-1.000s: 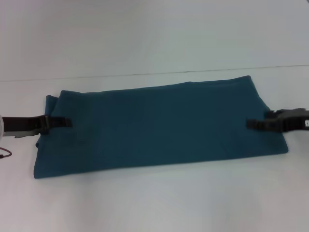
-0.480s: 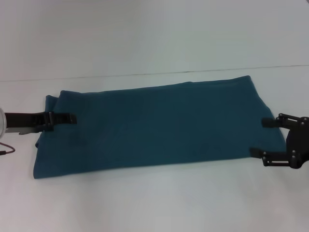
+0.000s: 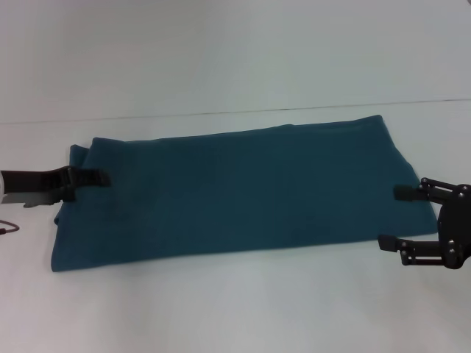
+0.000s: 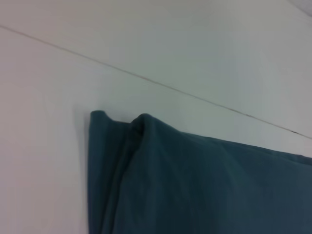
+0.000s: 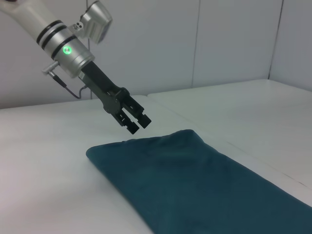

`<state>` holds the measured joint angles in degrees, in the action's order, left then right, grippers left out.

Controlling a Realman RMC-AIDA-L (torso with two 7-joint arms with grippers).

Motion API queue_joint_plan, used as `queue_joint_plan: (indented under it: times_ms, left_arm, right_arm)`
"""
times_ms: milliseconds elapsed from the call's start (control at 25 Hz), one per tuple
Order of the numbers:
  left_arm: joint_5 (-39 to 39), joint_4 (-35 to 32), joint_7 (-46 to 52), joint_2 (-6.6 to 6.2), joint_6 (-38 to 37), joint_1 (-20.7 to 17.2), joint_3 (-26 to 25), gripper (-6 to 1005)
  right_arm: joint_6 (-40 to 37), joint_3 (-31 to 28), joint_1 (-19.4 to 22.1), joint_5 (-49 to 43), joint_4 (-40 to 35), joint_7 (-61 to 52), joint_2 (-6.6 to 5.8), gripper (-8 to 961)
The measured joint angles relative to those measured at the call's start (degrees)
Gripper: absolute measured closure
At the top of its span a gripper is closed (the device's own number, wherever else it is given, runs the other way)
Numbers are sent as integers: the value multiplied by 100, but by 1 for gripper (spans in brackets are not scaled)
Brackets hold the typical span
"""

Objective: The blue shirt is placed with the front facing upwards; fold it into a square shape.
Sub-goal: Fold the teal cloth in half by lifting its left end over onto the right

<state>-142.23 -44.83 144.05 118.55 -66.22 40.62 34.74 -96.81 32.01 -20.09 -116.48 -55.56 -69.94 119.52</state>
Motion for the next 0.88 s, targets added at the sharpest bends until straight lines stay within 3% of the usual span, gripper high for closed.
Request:
queue_joint_plan:
  times_ms: [880]
  left_arm:
    - [-300,274,141,11,779,-48,-3,155]
  right_arm:
    - [31,69,-106,-6,91,-108,7,40]
